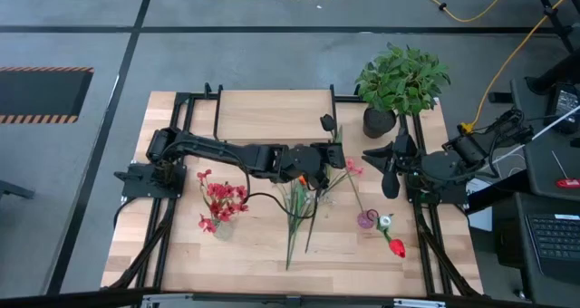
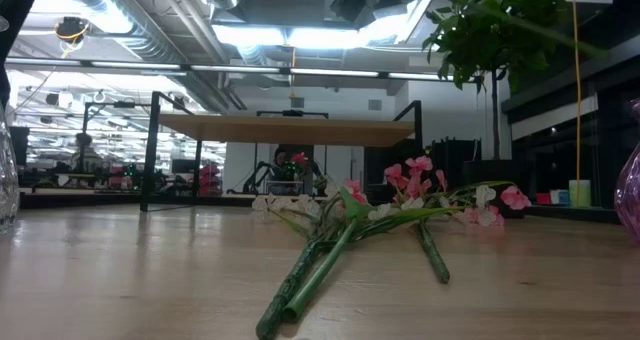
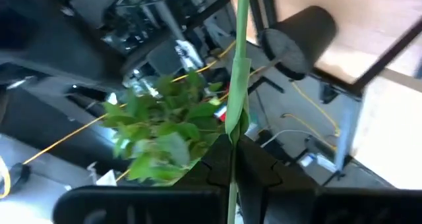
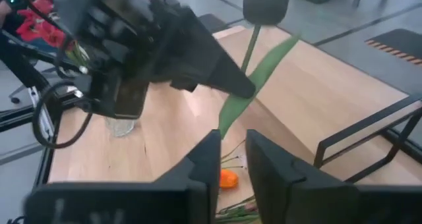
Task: Pick and place flowers into a vace then onto a shelf
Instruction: Put the black flower into the pink vase
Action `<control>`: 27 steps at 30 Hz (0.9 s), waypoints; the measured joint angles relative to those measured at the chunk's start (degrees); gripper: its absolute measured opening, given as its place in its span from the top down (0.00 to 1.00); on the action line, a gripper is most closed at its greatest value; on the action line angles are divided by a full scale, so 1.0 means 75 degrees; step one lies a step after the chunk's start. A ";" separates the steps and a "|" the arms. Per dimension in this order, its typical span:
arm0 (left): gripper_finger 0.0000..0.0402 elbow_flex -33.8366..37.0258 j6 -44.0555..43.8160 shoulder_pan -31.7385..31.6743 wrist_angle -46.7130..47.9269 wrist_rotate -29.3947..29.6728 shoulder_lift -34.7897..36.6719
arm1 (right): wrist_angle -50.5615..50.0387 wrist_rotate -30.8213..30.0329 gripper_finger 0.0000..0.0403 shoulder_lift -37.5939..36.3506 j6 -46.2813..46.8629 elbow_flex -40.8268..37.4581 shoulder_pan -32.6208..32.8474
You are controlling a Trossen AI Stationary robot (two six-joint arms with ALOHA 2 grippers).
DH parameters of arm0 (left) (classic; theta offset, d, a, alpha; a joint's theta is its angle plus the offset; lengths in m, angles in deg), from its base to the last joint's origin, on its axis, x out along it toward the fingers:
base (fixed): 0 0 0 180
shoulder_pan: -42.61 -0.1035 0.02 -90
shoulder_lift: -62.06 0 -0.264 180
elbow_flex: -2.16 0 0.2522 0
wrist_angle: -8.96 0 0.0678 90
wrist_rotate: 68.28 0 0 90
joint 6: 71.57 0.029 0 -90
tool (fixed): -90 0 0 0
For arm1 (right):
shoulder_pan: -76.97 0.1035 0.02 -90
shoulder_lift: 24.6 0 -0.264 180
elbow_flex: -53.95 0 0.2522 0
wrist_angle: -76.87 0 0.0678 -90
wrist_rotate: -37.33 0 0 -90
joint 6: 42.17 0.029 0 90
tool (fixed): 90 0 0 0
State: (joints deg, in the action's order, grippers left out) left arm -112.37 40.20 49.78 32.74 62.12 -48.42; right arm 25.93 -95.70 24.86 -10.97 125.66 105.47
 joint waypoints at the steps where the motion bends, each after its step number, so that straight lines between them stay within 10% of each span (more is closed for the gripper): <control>1: 0.99 0.0000 0.0110 0.0020 -0.0066 -0.0002 0.0001 | 0.0018 0.0073 0.78 0.0042 -0.0011 -0.0002 -0.0056; 27: 0.99 0.0000 0.0789 0.0028 -0.0973 -0.0174 0.0003 | 0.0666 0.1615 0.65 0.1001 -0.0222 -0.0015 -0.1036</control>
State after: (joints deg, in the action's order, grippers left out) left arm -112.37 46.12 49.99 25.44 60.81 -48.40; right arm 30.92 -83.59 32.37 -12.63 125.55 97.71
